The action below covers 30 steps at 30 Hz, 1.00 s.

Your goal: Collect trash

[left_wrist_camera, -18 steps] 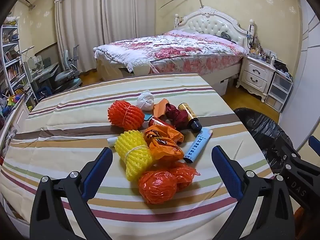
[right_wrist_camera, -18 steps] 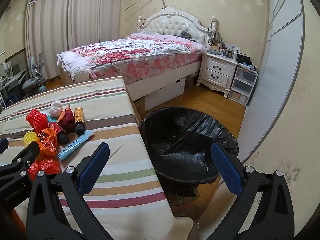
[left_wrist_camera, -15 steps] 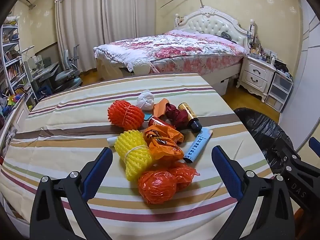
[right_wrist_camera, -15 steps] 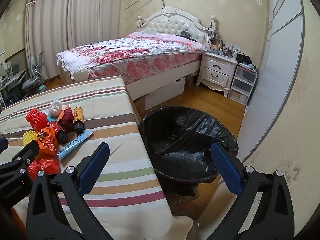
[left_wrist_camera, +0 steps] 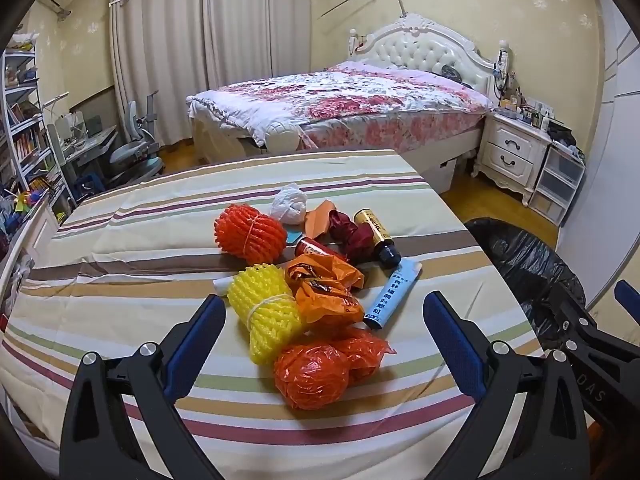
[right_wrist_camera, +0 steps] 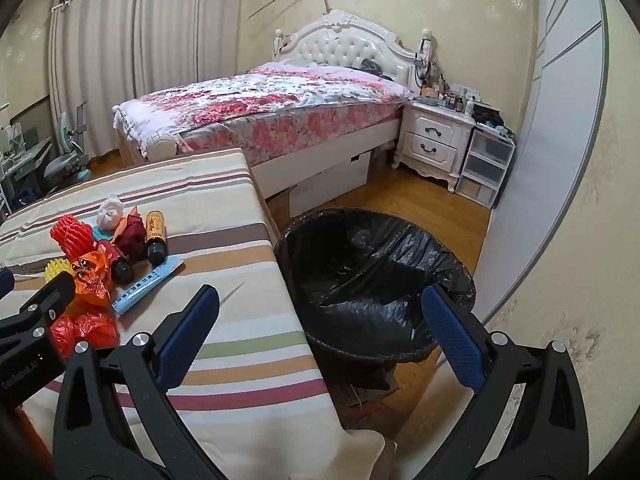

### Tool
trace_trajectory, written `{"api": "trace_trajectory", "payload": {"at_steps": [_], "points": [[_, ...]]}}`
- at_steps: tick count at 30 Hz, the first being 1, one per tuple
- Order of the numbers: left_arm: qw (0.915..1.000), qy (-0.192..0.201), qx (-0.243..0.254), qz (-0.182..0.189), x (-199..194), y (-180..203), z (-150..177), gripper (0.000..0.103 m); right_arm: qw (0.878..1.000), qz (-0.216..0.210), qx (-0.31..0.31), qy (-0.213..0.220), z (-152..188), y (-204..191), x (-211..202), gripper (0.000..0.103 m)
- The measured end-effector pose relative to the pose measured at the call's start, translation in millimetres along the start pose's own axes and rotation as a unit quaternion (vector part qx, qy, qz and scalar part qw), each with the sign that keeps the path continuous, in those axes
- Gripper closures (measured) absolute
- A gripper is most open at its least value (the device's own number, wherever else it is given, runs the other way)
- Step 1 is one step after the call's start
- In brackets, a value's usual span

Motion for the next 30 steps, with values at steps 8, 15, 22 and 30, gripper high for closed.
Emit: {"api": "trace_trajectory", "payload": {"at_steps": [8, 15, 22, 30], "points": [[1.0000, -0.002, -0.001, 0.001, 1.0, -2.7, -1.1, 0.006, 1.000, -0.001, -0.001, -0.003, 0.3, 0.5, 0.8, 0.004], [1.0000, -0.004, -0.001, 0.001, 2.6, -3.6, 0.0, 0.006, 1.000, -0.002, -0.001, -0.004, 2.5, 2.2, 2.5, 0.004], [1.0000, -0.007, 0.001, 0.000, 5.7, -5.1, 4.5, 0.006, 1.000, -0.001, -0.001, -0.006, 4.6, 1.5, 4.5, 0.004], [1.0000, -0.006, 0.004, -0.001, 5.4, -2.3, 5.1, 0.006, 1.000, -0.003, 0.000, -0.007, 4.2, -0.9, 6.0, 0.004]]}}
Point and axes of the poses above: each gripper's, at about its wrist camera, not at the fingertips, and x roughly the way its jaws point, y to its right, z to its underside, the point moved 3 cm from there along x, roughly the way its jaws point, and after that the axes turned 11 degrees about z, right-handed, at the moved point
